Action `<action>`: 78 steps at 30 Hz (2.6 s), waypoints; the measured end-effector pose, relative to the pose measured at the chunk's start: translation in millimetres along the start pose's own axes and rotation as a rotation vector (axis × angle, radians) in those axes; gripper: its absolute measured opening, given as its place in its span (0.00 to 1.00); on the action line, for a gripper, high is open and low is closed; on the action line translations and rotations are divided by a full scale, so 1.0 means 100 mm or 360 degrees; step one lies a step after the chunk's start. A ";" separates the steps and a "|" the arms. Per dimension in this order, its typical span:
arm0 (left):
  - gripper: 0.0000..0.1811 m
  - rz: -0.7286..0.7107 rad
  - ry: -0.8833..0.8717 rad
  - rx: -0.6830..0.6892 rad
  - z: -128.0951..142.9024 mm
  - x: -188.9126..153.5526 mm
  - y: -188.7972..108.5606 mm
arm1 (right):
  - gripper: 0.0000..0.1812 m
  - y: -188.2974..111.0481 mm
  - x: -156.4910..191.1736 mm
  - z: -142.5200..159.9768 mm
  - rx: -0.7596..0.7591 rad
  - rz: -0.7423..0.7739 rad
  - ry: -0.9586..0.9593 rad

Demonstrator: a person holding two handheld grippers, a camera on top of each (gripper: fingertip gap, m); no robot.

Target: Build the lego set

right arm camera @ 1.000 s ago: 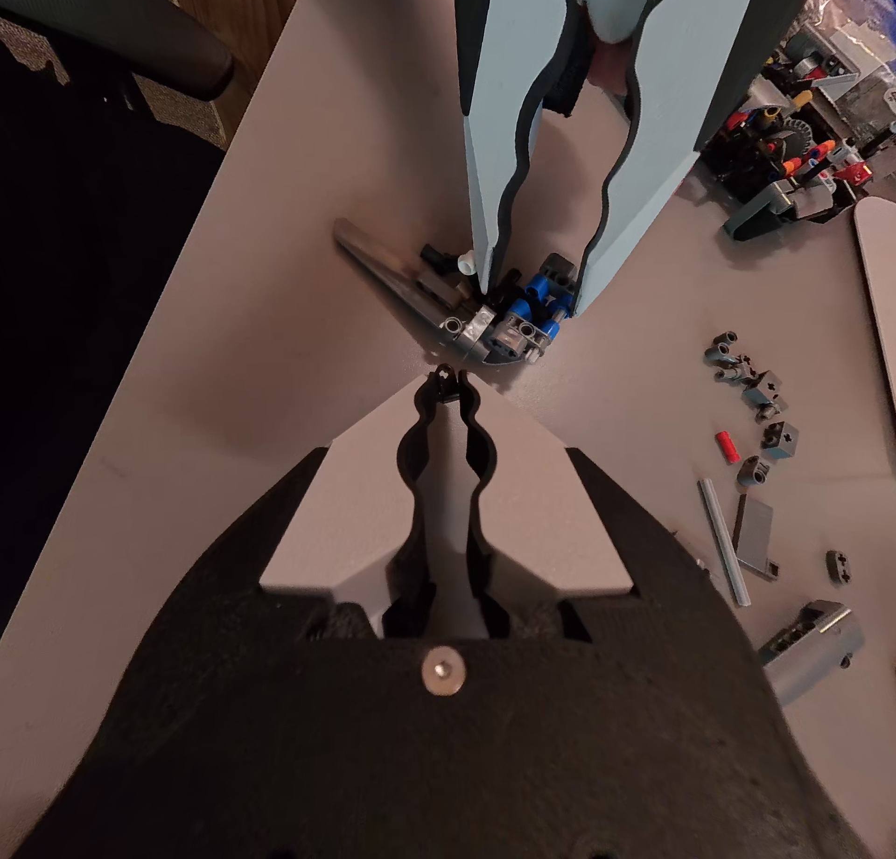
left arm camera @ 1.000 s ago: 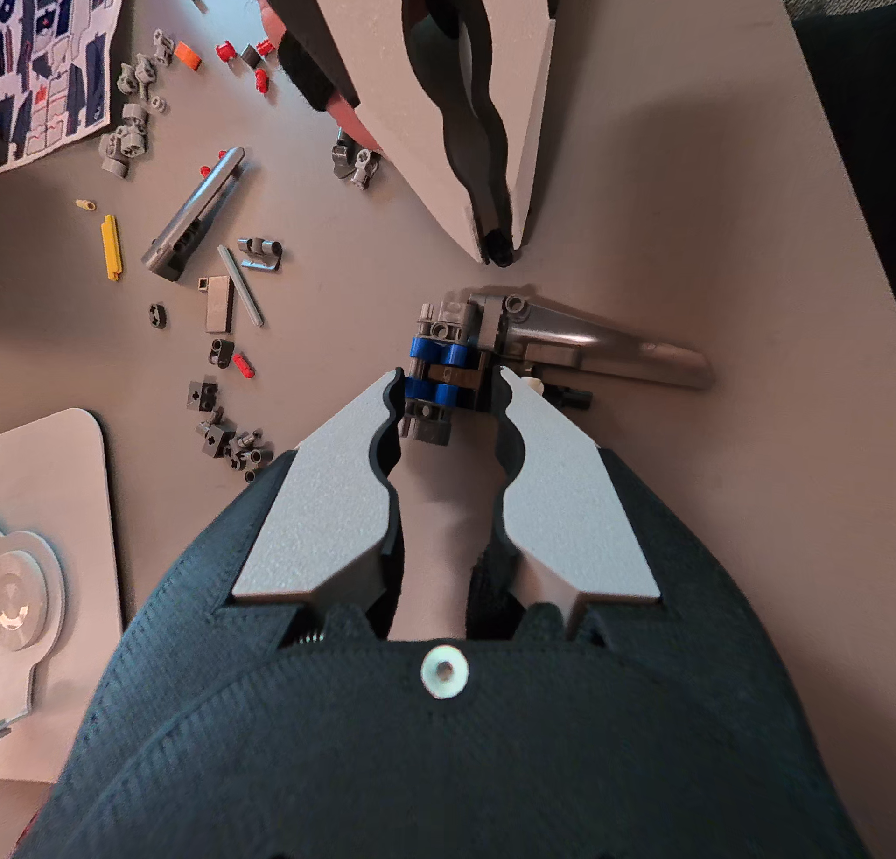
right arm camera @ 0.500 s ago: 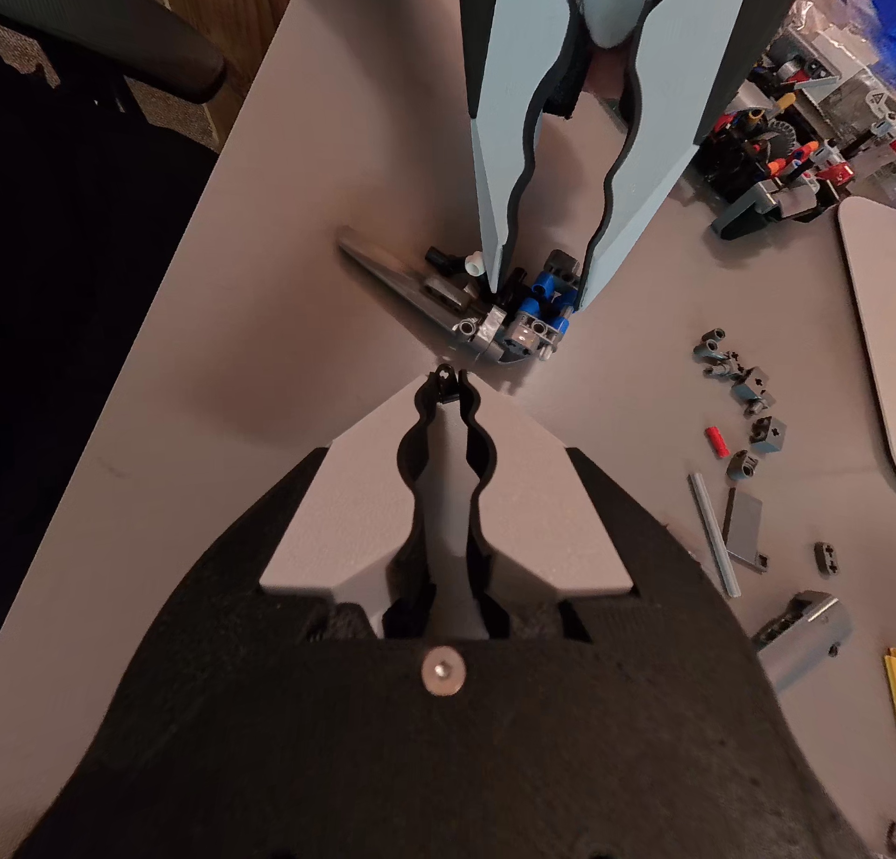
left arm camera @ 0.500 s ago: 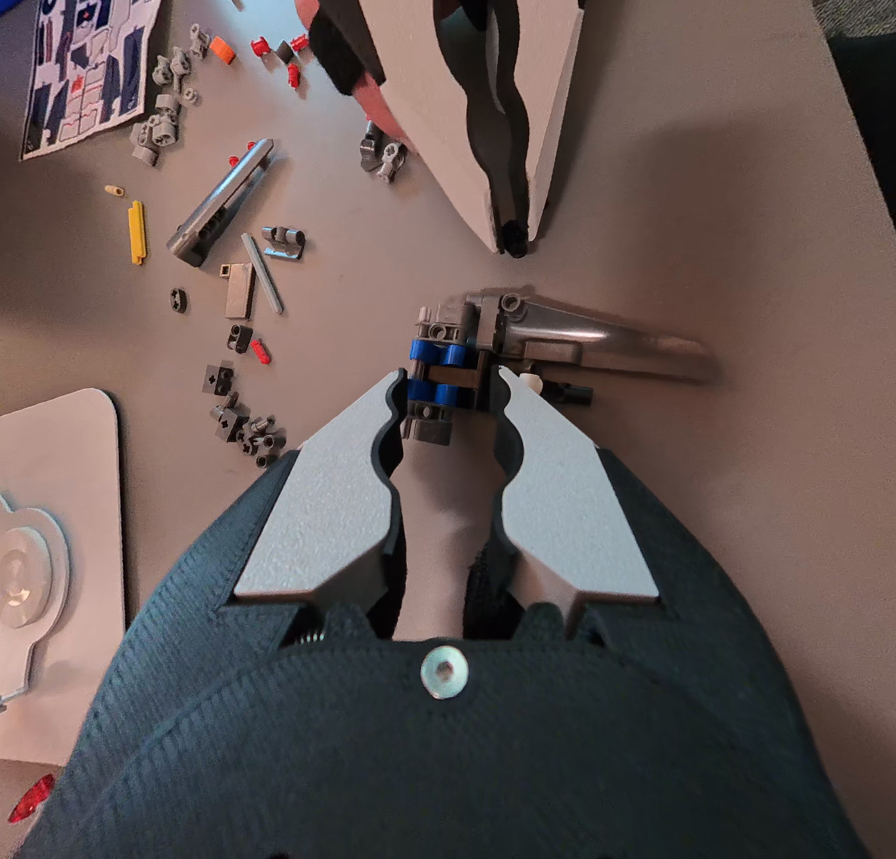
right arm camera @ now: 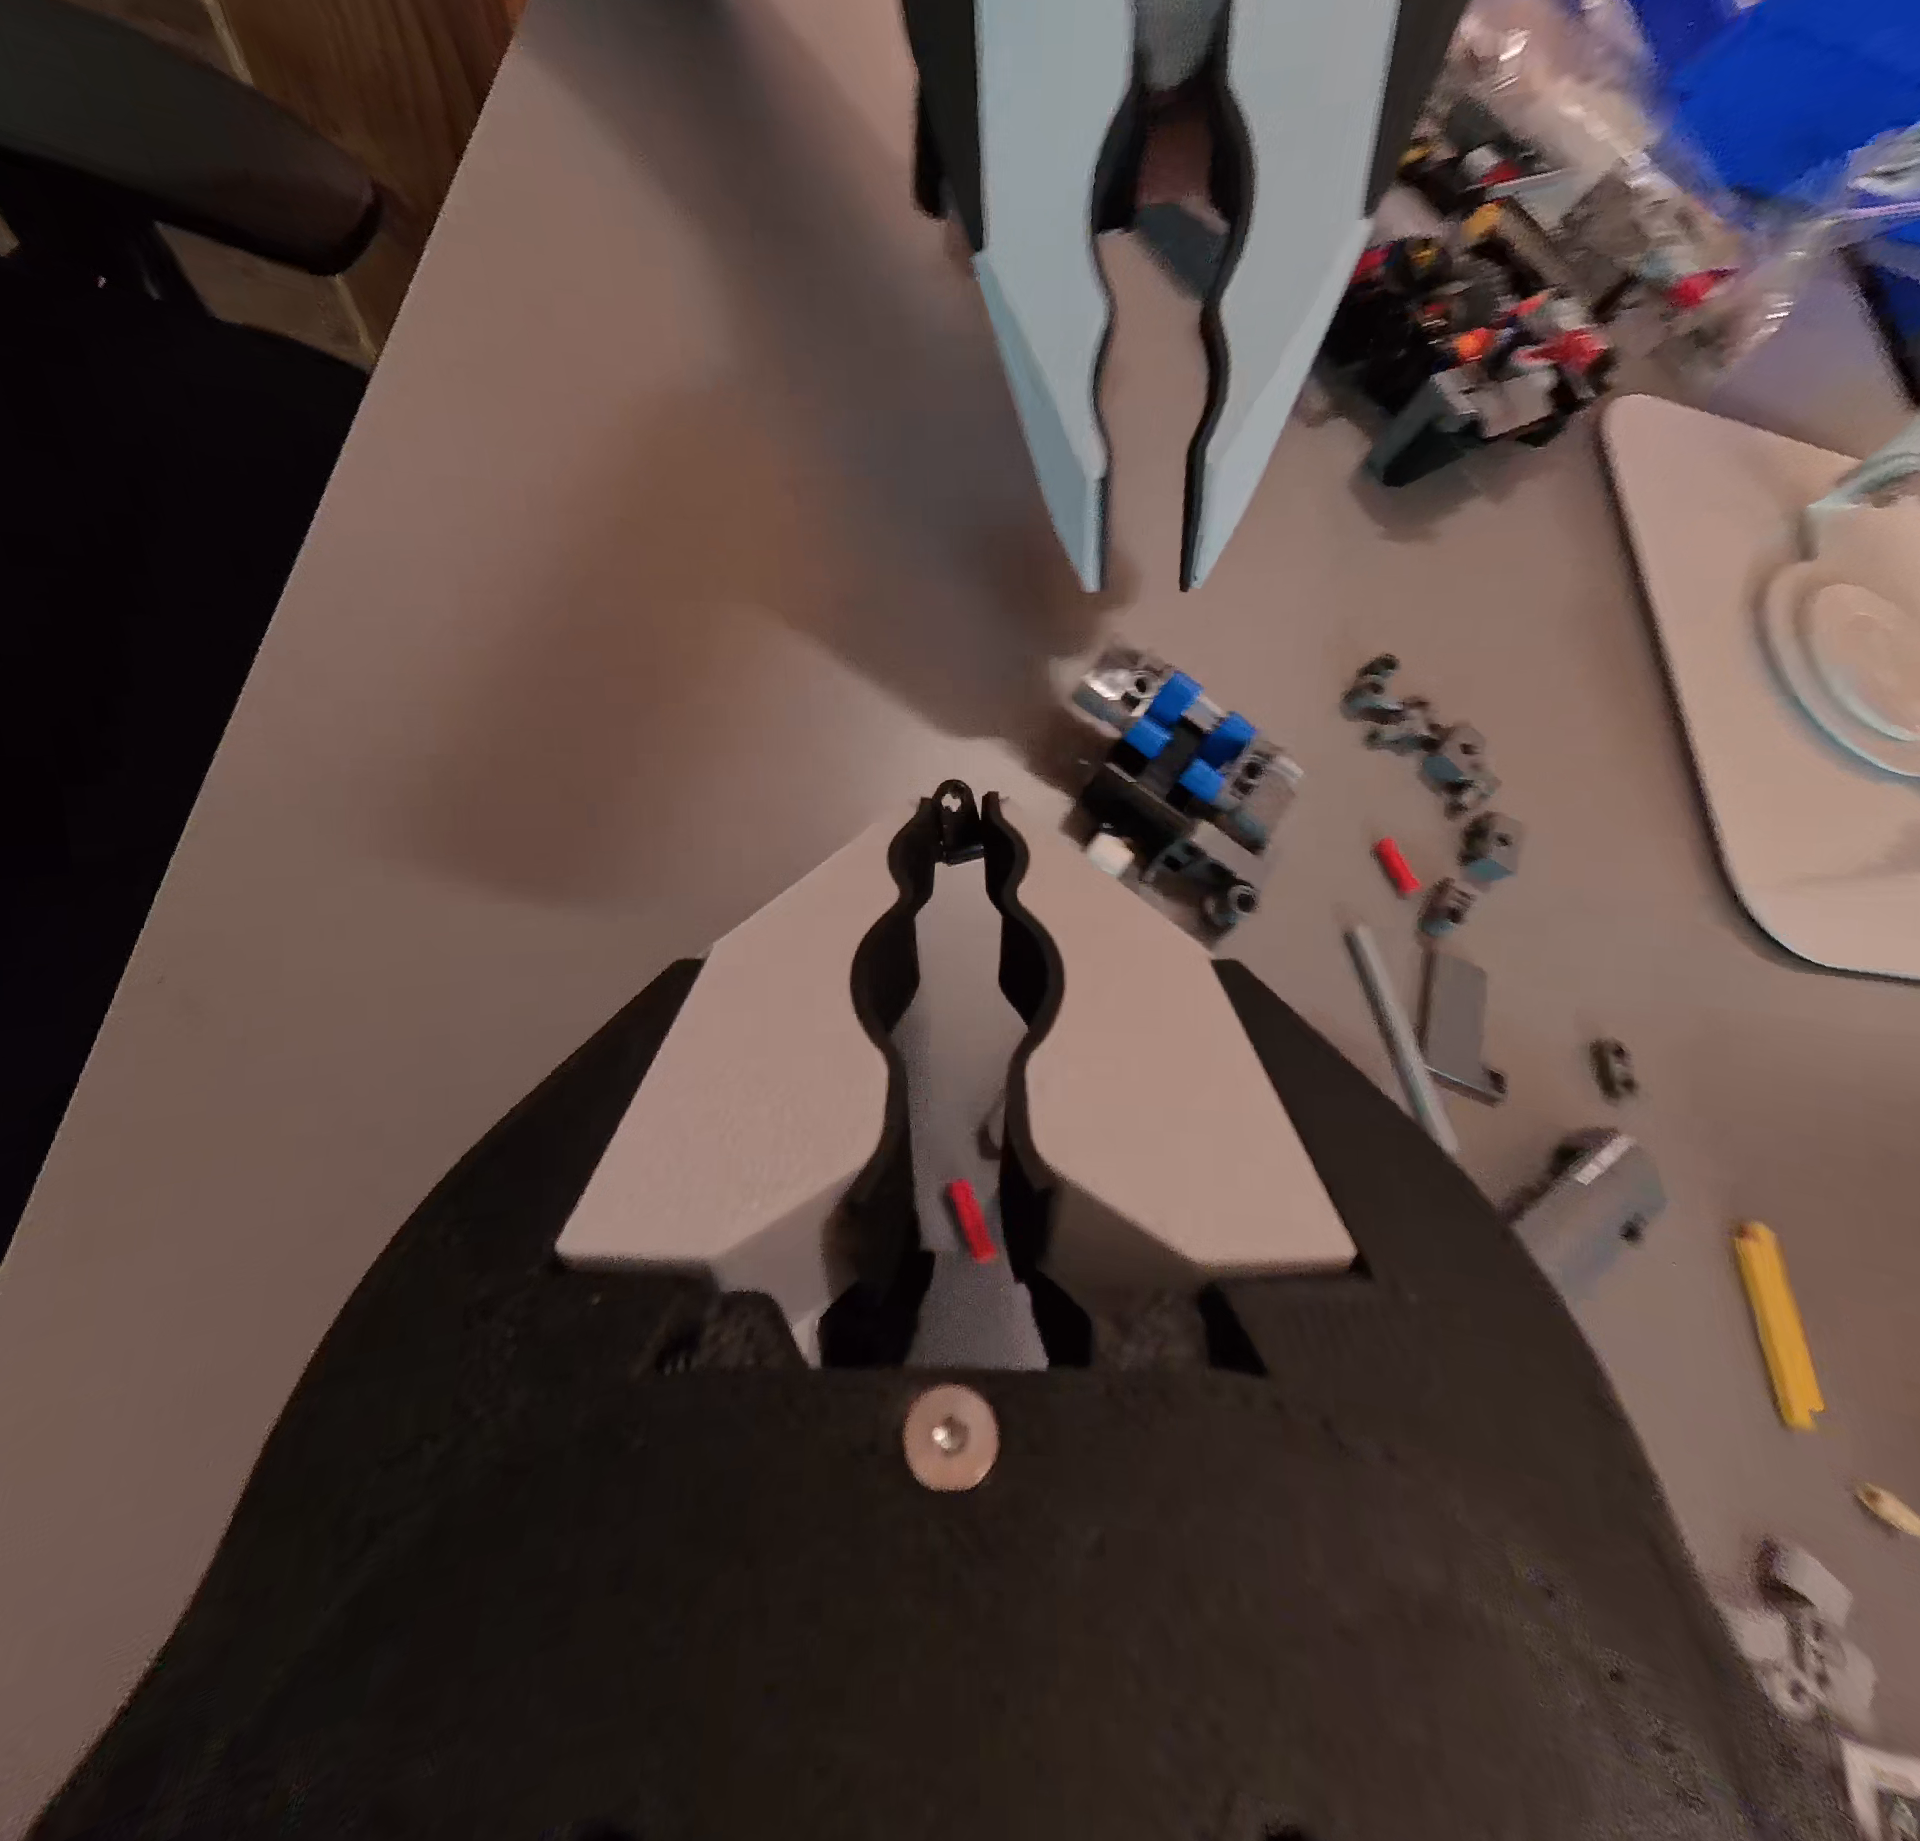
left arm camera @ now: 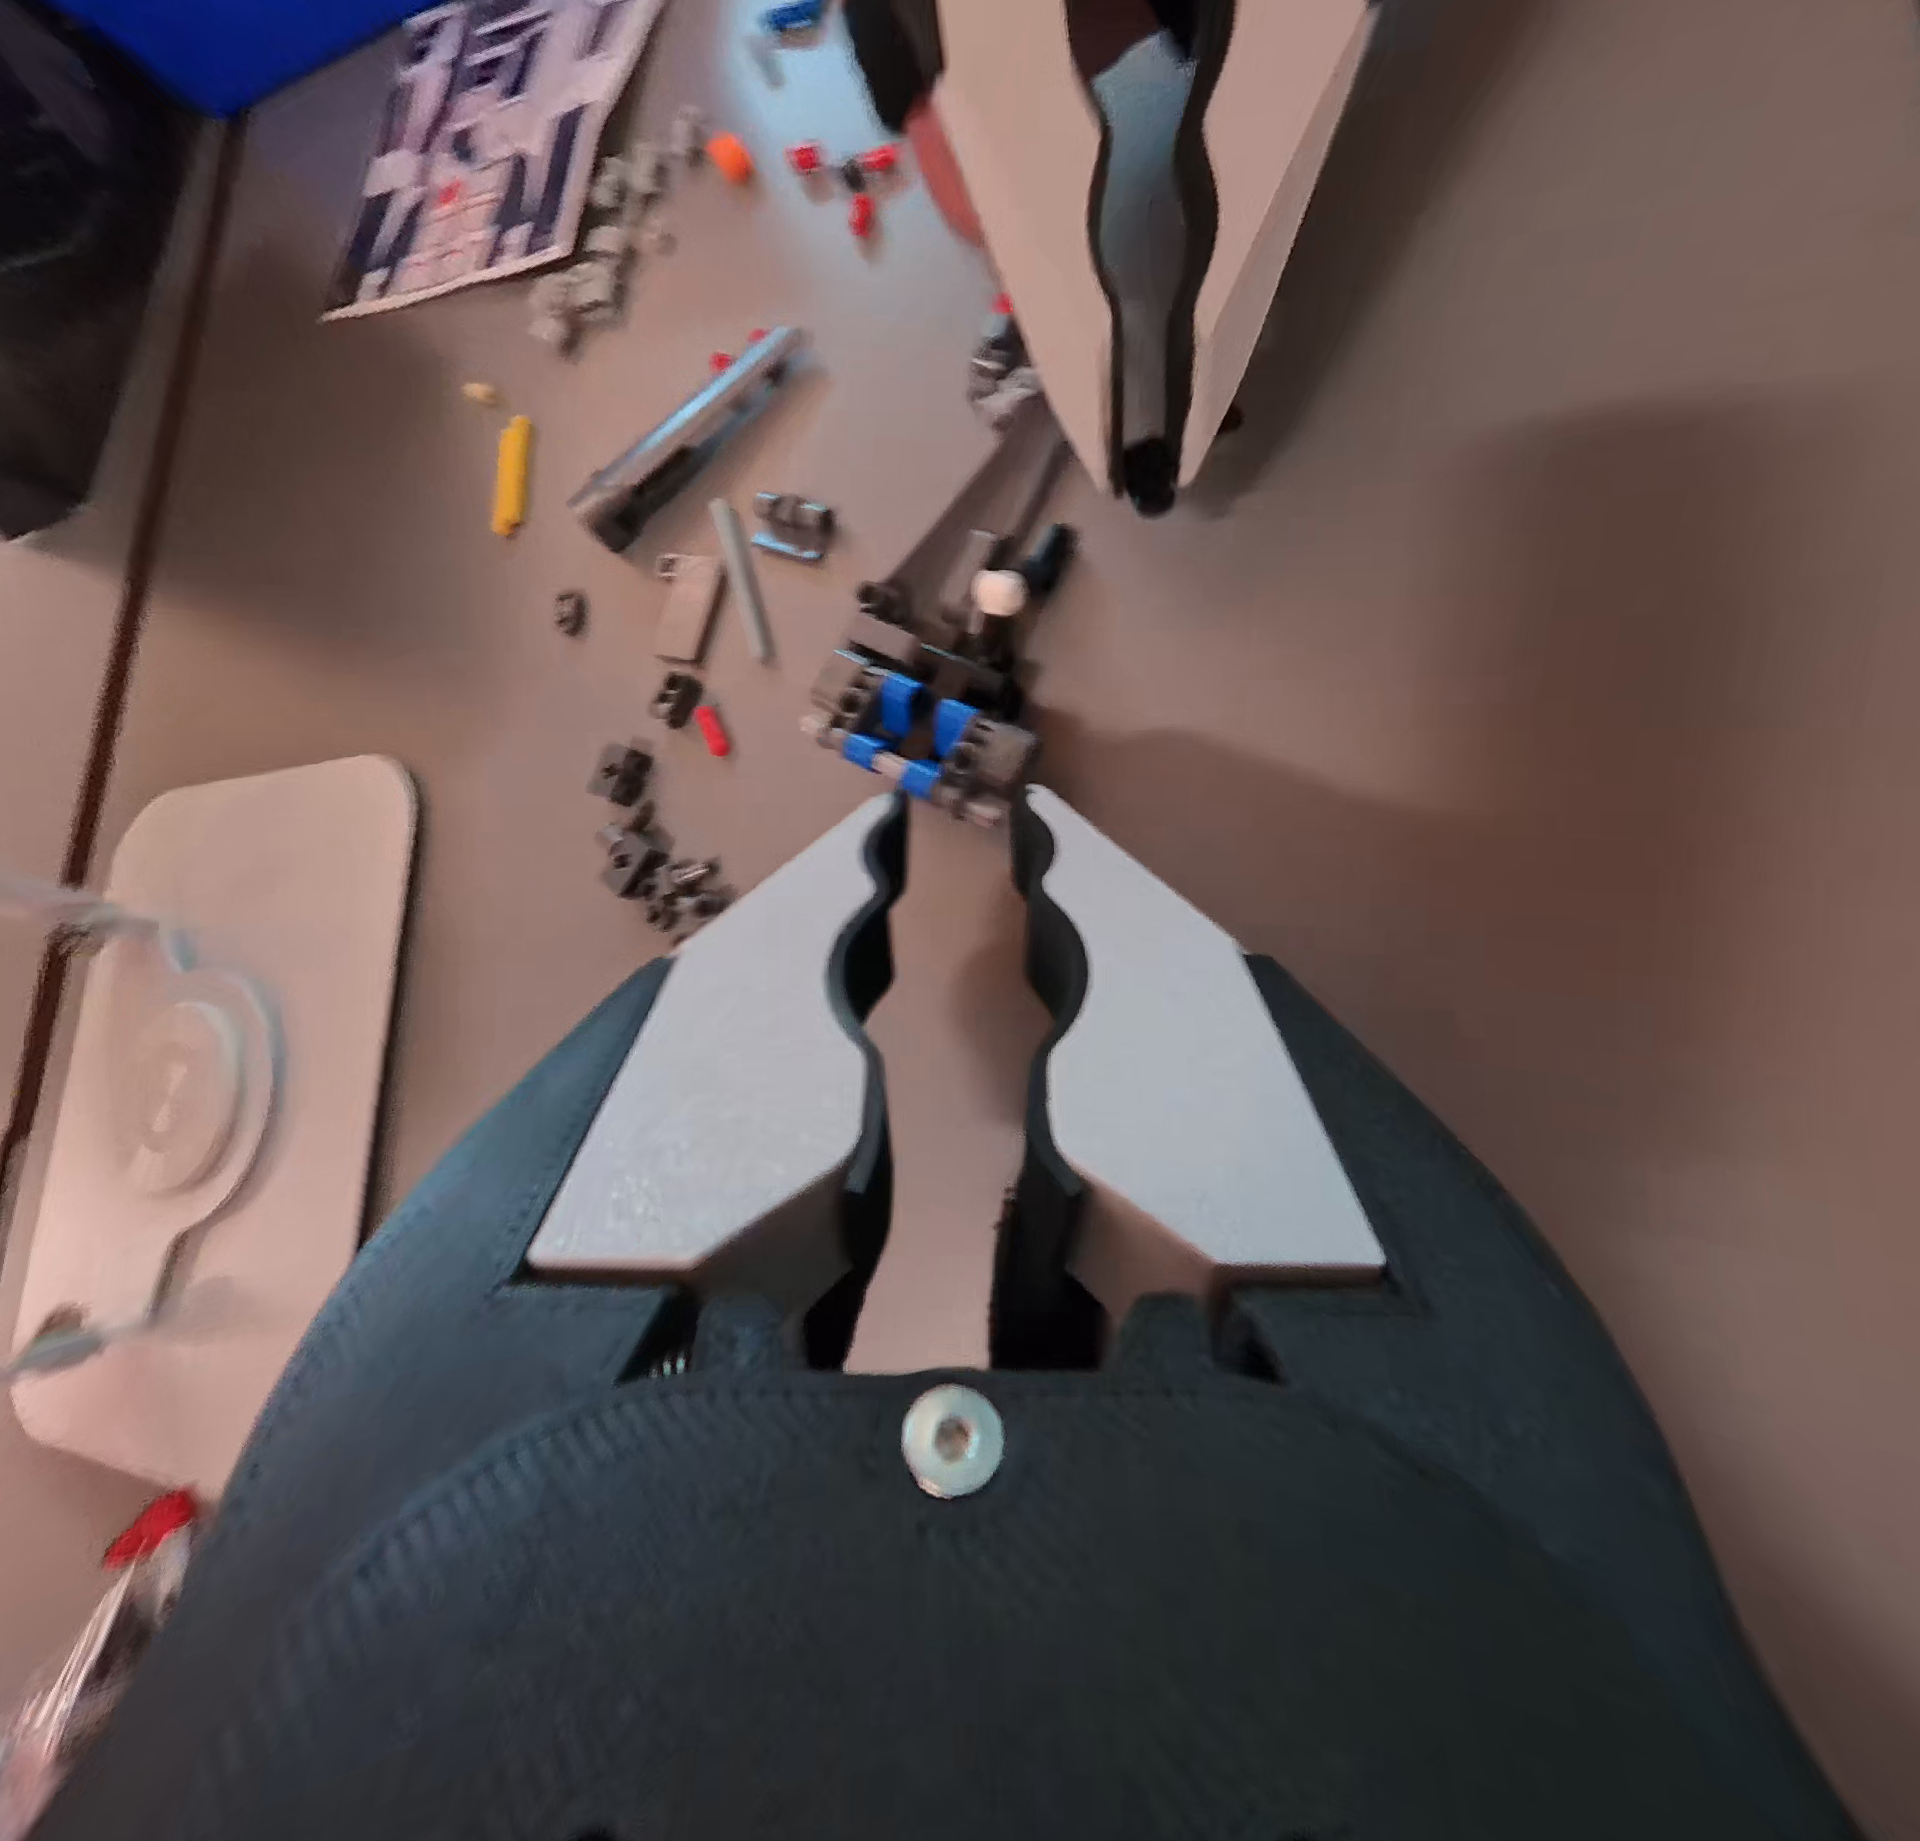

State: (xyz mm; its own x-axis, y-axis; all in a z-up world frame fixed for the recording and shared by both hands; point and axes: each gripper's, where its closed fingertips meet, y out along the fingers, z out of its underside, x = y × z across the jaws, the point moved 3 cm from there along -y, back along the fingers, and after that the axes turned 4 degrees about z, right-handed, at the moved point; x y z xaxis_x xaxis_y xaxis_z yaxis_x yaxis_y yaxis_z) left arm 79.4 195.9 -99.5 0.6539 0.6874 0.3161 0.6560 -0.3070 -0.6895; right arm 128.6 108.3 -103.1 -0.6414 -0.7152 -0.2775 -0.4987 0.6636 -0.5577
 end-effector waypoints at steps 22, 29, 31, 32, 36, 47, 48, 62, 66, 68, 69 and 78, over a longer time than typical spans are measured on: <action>0.23 -0.0157 -0.0365 0.0349 -0.02 0.10 0.45 | 0.03 -0.05 -0.39 0.29 0.0181 0.0279 0.0231; 0.23 0.0057 0.0078 0.0287 -0.02 0.06 0.42 | 0.03 -0.06 -0.27 0.14 0.0043 0.0168 0.0165; 0.23 0.0119 0.0204 0.0252 -0.04 0.02 0.41 | 0.03 -0.05 -0.24 0.14 0.0044 0.0143 0.0138; 0.23 0.0149 0.0267 0.0219 -0.05 -0.01 0.41 | 0.03 -0.05 -0.23 0.13 0.0036 0.0137 0.0126; 0.23 0.0133 0.0441 0.0129 -0.09 -0.09 0.40 | 0.03 -0.08 -0.20 0.06 -0.0032 0.0124 0.0099; 0.23 -0.0187 0.0792 0.0125 -0.16 -0.10 0.30 | 0.03 -0.18 -0.23 -0.05 -0.0137 0.0177 0.0070; 0.23 -0.0186 0.0796 0.0123 -0.17 -0.10 0.30 | 0.03 -0.18 -0.24 -0.05 -0.0136 0.0179 0.0070; 0.23 -0.0281 0.0862 0.0134 -0.24 -0.09 0.24 | 0.03 -0.20 -0.27 -0.04 -0.0137 0.0200 0.0082; 0.23 -0.0298 0.0855 0.0133 -0.27 -0.08 0.21 | 0.03 -0.20 -0.27 -0.02 -0.0126 0.0199 0.0084; 0.23 -0.0306 0.0850 0.0127 -0.29 -0.09 0.18 | 0.03 -0.20 -0.27 -0.02 -0.0121 0.0194 0.0089; 0.23 -0.0314 0.0850 0.0124 -0.30 -0.09 0.17 | 0.03 -0.20 -0.27 -0.01 -0.0116 0.0191 0.0088; 0.23 -0.0323 0.0817 0.0212 -0.26 -0.07 0.17 | 0.03 -0.26 -0.19 -0.09 -0.0211 0.0088 0.0080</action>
State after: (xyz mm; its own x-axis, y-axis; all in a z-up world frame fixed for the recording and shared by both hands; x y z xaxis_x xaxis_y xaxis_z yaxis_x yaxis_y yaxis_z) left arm 95.7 169.5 -96.4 0.6409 0.3054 0.7043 0.7562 -0.0933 -0.6477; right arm 148.9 106.3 -76.2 -0.6968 -0.6672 -0.2634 -0.5324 0.7271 -0.4334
